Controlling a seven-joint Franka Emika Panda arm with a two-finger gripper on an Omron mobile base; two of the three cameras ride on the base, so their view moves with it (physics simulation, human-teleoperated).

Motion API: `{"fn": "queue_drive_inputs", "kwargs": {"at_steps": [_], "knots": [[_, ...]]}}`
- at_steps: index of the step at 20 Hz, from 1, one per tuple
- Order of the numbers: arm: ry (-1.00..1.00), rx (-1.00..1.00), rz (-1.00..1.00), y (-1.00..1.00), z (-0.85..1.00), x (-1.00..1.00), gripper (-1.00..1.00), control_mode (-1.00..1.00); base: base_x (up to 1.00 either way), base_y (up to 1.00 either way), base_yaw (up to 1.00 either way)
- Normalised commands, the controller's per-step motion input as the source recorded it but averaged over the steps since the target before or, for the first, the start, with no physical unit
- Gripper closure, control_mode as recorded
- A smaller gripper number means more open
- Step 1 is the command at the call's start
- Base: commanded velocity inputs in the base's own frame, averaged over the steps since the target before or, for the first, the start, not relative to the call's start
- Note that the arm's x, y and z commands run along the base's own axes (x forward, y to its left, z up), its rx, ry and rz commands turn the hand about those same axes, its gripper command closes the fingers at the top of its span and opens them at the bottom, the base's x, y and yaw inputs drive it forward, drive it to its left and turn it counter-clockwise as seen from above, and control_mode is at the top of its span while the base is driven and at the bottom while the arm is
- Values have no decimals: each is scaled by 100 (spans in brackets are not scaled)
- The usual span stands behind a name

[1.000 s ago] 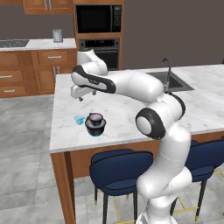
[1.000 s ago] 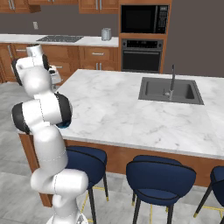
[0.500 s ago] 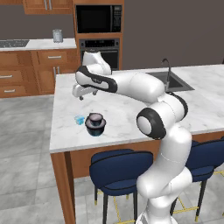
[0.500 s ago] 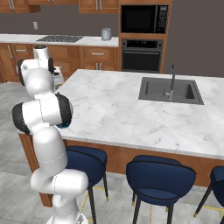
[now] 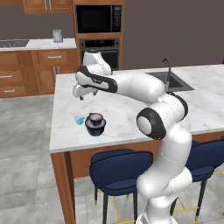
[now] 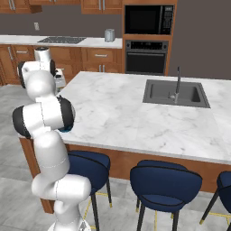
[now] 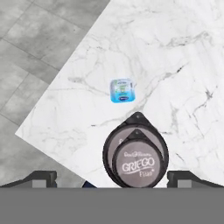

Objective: Stack the yogurt containers by placing the smaller containers on top of the larger containers.

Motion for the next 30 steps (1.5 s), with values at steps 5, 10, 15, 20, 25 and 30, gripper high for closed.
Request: {"fn": "queue_drive_inputs", "kwargs": {"at_steps": [5,10,15,20,25,30], "knots": [[0,0,0,0,0,14,-100,-100,0,0,0],[4,0,0,0,-1,29,-100,-100,0,0,0],[8,0,0,4,-8,32,-100,-100,0,0,0],[13,-3,0,12,-3,23,-100,-100,0,0,0],[16,-8,0,18,-1,13,-100,-100,0,0,0],[15,-9,0,13,-1,10,-100,-100,0,0,0]]}}
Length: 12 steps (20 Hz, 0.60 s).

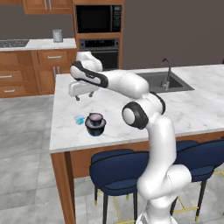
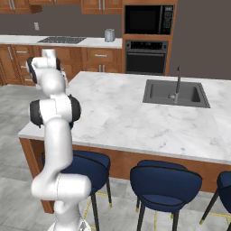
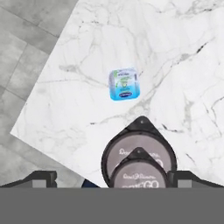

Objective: Stack the yogurt containers by placing the smaller containers on top of the larger containers.

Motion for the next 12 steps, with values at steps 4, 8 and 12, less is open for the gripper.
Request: {"fn": "queue_drive_inputs", "kwargs": {"at_steps": [4,8,12], "knots": [[0,0,0,0,0,0,-100,-100,0,0,0],[0,-4,0,1,-23,10,-100,-100,0,0,0],[0,-3,0,1,-18,17,-100,-100,0,0,0]]}}
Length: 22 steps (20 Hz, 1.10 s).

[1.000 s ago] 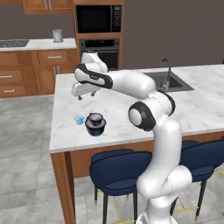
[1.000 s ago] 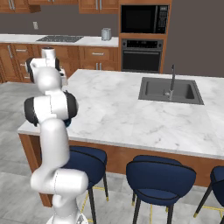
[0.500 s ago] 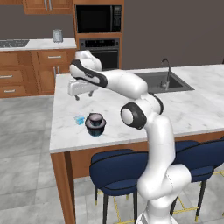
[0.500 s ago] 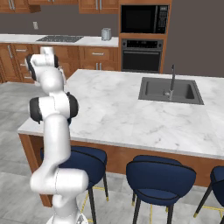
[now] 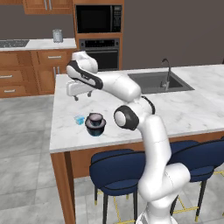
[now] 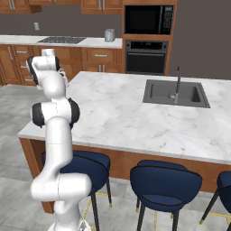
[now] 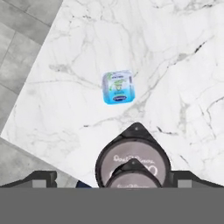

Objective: Stack the yogurt containers by placing the smaller containers on top of the larger containers.

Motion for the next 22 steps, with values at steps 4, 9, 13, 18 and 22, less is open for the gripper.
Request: {"fn": "queue_drive_inputs", "kwargs": {"at_steps": [4,9,13,18,22], "knots": [[0,0,0,-2,-4,0,-100,-100,0,0,0],[0,0,0,-1,0,-1,-100,-100,0,0,0],[0,0,0,0,0,0,-100,-100,0,0,0],[-1,0,0,0,-4,0,-100,-100,0,0,0],[-12,0,0,0,-18,-10,-100,-100,0,0,0]]}}
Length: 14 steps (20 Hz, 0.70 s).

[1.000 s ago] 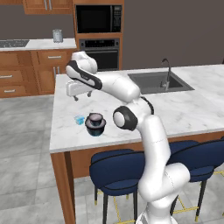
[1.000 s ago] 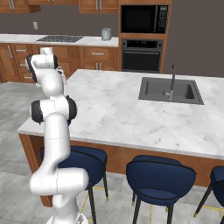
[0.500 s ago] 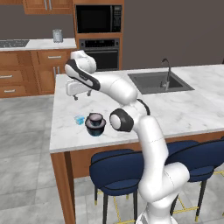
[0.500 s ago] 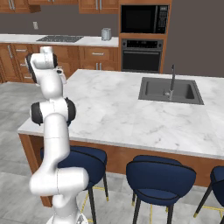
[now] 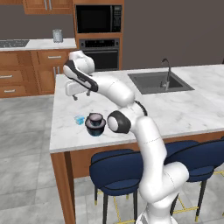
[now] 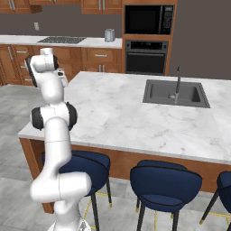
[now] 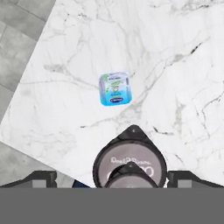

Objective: Stack the yogurt containers by placing the smaller containers on top of the larger containers.

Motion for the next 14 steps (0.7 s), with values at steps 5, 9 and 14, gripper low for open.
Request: {"fn": "queue_drive_inputs", "kwargs": {"at_steps": [5,9,14], "knots": [[-11,0,0,0,-22,-2,-100,-100,0,0,0],[-8,0,0,0,-19,1,-100,-100,0,0,0],[-6,1,0,0,-19,0,-100,-100,0,0,0]]}}
